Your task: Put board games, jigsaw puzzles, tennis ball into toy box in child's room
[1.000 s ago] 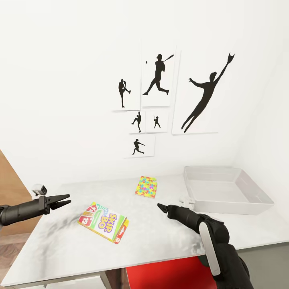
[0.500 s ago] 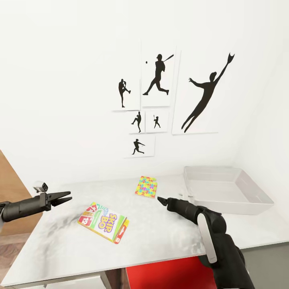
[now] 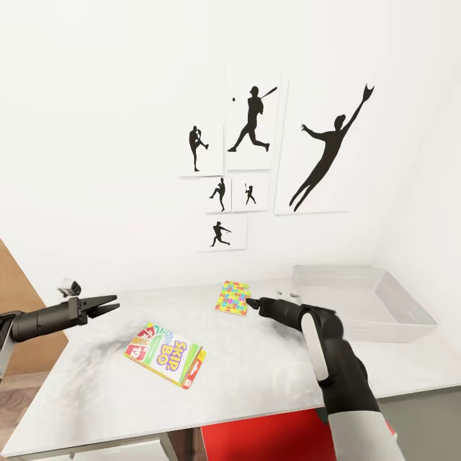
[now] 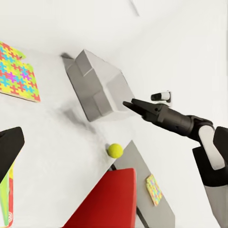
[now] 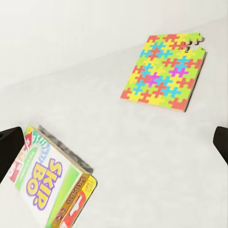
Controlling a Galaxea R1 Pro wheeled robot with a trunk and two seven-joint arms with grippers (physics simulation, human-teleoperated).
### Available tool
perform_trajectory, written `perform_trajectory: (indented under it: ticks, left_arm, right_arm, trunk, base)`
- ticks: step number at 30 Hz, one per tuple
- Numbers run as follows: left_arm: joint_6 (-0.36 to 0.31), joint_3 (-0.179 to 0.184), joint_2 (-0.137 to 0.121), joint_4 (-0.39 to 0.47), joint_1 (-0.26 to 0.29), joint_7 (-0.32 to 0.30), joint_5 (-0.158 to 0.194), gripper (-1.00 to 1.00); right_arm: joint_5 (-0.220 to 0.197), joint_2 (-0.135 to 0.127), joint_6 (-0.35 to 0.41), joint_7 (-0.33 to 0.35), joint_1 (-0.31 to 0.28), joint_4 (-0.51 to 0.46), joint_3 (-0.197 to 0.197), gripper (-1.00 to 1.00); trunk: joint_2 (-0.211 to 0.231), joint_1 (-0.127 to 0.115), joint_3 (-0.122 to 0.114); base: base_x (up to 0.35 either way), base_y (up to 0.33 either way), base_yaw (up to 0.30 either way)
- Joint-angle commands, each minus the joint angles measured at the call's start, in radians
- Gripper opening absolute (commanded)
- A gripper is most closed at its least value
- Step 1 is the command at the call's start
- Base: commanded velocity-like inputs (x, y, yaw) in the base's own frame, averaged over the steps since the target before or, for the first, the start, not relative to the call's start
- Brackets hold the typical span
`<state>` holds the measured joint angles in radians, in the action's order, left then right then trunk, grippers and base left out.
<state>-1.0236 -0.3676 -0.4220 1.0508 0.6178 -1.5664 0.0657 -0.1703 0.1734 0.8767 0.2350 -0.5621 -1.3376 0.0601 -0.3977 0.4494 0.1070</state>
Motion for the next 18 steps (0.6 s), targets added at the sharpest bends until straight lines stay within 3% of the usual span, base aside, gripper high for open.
perform_trajectory:
  ticks: [1,8,18]
  left_arm:
    - [-0.011,0.0,0.003,0.0,0.007,-0.004,-0.001,1.0]
    - [-0.012,0.001,0.021,0.0,0.029,0.009,-0.001,1.0]
    - [-0.013,0.032,0.066,0.0,0.101,0.123,-0.001,1.0]
  right_arm:
    - [0.001,0.001,0.006,-0.004,-0.023,0.021,0.0,1.0]
    - [0.001,0.001,0.008,-0.062,-0.114,0.13,-0.007,1.0]
    - [-0.001,0.001,0.009,-0.206,-0.307,0.394,-0.009,1.0]
  trunk:
    - [-0.002,0.001,0.002]
    - [-0.002,0.001,0.002]
    - [-0.002,0.001,0.002]
  base:
    - [0.0,0.0,0.0]
    - [0.0,0.0,0.0]
    - [0.0,0.0,0.0]
